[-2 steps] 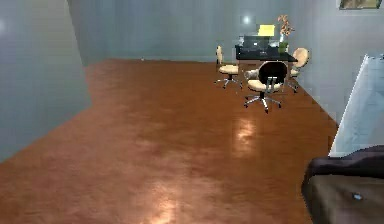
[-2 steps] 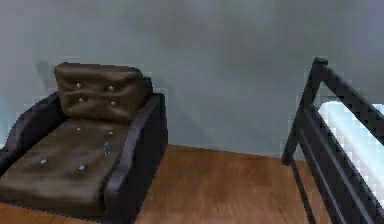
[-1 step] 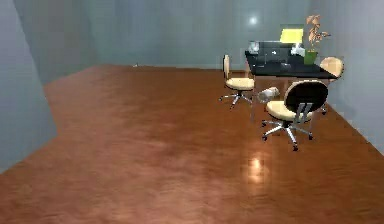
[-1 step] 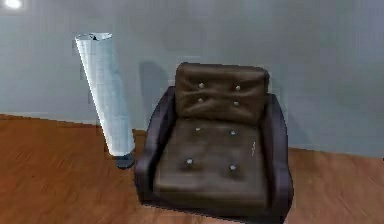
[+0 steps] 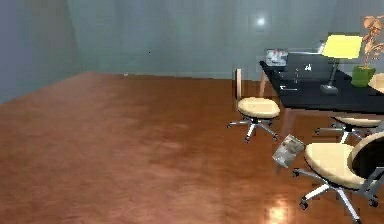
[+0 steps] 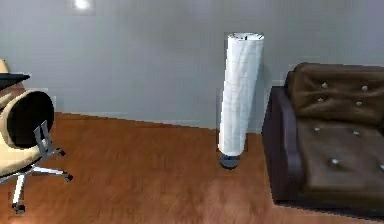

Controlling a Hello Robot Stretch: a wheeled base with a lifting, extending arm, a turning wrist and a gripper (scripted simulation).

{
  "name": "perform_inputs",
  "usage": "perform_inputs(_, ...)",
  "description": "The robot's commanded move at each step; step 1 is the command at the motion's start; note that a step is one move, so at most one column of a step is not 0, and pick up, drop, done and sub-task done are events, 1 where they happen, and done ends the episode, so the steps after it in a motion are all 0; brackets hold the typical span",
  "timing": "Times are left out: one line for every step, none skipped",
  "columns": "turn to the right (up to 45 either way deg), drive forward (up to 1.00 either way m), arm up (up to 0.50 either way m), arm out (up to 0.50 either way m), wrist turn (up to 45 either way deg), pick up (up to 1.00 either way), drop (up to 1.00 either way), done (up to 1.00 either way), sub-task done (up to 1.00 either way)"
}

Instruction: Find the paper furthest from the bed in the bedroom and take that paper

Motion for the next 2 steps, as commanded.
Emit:
perform_inputs(0.0,1.0,0.0,0.0,0.0,0.0,0.0,0.0,0.0)
perform_inputs(6.0,0.0,0.0,0.0,0.0,0.0,0.0,0.0,0.0)
